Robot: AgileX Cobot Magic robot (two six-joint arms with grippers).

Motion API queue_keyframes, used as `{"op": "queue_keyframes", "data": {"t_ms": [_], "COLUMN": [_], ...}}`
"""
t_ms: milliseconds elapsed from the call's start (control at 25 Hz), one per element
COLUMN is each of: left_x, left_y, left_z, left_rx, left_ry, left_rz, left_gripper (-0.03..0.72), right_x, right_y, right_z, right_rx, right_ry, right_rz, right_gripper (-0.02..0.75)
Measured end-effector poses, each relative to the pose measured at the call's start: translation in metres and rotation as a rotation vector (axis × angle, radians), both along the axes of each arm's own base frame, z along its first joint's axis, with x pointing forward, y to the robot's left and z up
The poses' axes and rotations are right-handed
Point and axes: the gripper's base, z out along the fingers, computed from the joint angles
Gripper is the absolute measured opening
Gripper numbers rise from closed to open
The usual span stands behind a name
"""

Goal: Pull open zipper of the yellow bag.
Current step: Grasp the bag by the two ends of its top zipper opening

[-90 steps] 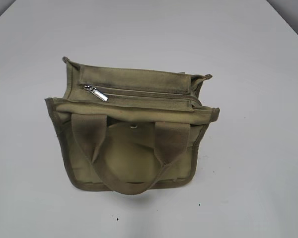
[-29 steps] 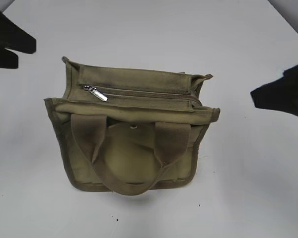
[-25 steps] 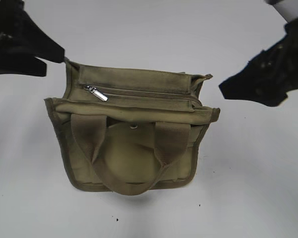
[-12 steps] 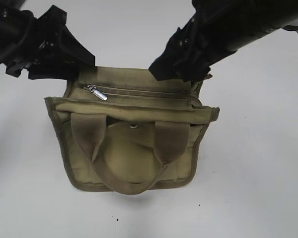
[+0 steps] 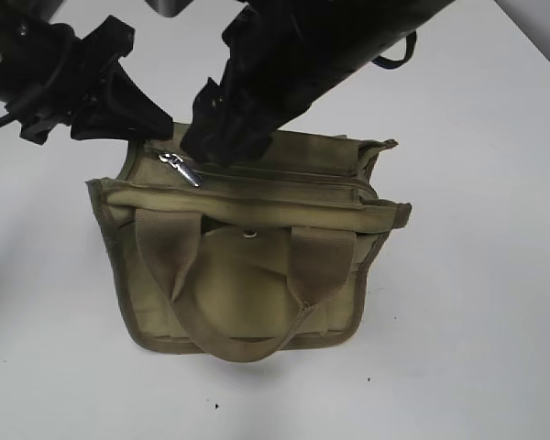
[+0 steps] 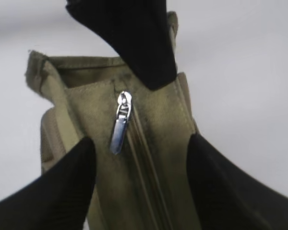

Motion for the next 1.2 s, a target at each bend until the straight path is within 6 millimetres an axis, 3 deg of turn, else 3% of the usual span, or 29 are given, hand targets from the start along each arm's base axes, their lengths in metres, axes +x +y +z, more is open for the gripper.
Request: {"op": "queue_keyframes", "data": {"t_ms": [80, 440, 840, 960, 1120, 1200], "left_x": [-0.001, -0.001, -0.003, -0.003, -0.003, -0.003], "left_y": [0.000, -0.001, -0.002, -0.002, -0.003, -0.003], "left_z": [0.001, 0.016, 0.016, 0.016, 0.017, 0.017], "left_rx": [0.000, 0.002, 0.000, -0.001, -0.020, -0.022], "left_ry": [-0.001, -0.033, -0.019, -0.013, -0.008, -0.008], "left_rz": [-0.002, -0.039, -0.058, -0.063, -0.057, -0.057], "left_gripper": [0.027, 0.025, 0.025, 0.025, 0.024, 0.024], "right_x": [0.006, 0.016, 0.019, 0.020, 0.020, 0.019], "right_y": [0.006, 0.017, 0.031, 0.031, 0.030, 0.030], "right_z": [-0.006, -0.021, -0.039, -0.040, -0.043, -0.043], "right_rx": [-0.002, -0.018, -0.063, -0.074, -0.090, -0.097], "right_ry": [0.000, 0.018, -0.015, -0.024, -0.013, -0.004], "right_rz": [-0.001, 0.003, 0.032, 0.017, 0.019, 0.022], "right_gripper": [0.469, 0.463, 0.322, 0.249, 0.055, 0.004]}}
